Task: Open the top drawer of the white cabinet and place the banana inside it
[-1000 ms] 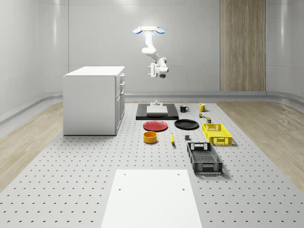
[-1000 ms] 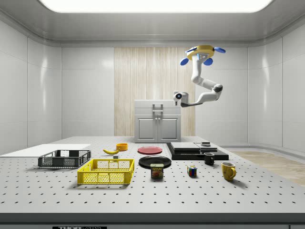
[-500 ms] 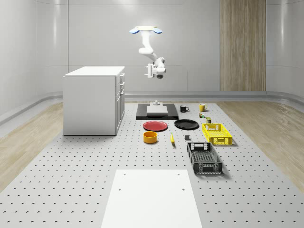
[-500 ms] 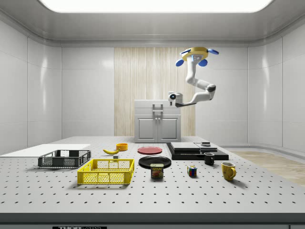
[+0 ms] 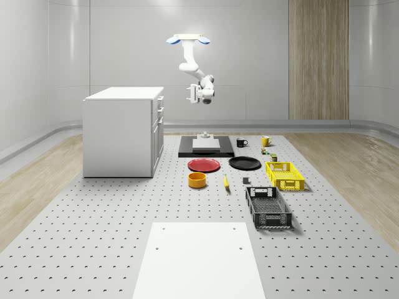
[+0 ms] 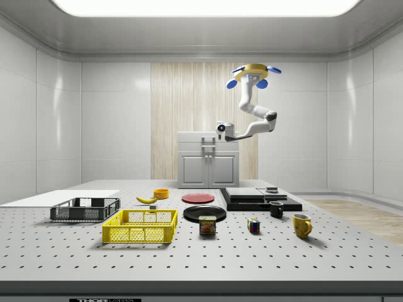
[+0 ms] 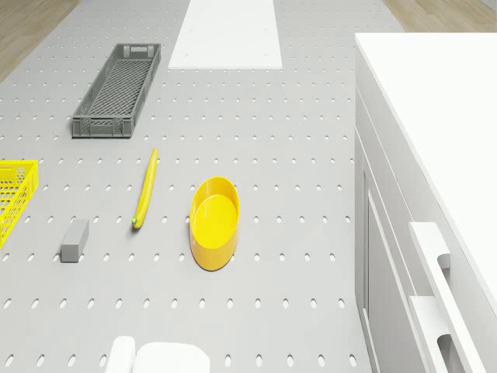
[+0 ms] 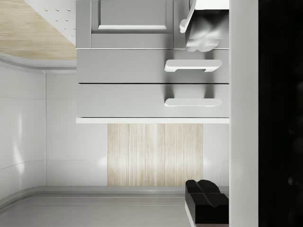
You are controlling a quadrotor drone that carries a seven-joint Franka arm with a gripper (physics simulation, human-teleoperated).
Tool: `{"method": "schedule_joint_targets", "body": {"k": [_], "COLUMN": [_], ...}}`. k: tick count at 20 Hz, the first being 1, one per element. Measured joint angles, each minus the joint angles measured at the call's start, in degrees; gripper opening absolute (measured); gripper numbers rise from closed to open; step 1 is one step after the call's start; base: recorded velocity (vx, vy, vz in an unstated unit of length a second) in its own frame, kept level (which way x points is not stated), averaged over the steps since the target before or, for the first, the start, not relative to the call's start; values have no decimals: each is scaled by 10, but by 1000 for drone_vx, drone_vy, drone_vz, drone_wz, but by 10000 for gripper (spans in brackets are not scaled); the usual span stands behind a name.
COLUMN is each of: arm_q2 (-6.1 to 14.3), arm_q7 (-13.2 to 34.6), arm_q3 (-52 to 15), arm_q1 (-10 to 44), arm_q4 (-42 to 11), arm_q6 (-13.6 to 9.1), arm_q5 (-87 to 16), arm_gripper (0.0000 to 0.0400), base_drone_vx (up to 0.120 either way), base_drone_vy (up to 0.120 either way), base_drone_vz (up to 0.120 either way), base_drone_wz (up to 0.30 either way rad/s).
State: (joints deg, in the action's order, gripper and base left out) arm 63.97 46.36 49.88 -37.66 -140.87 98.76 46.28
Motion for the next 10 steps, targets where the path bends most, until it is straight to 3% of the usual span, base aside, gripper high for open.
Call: {"method": "schedule_joint_targets", "body": {"k": [1, 6, 10], "arm_q2": [1, 7, 12], "arm_q7": [1, 5, 8], "arm_q3": [0, 2, 3], "arm_q1": [-1, -6, -10], "arm_q4": [0, -1, -1], "arm_q6": [1, 6, 10], "arm_q5": [-1, -6, -9], "arm_gripper": [400, 400, 400], "base_drone_vx": [120, 120, 120], "base_drone_vy": [0, -112, 0], "base_drone_vz": [0, 0, 0], "base_drone_wz": [0, 0, 0]}}
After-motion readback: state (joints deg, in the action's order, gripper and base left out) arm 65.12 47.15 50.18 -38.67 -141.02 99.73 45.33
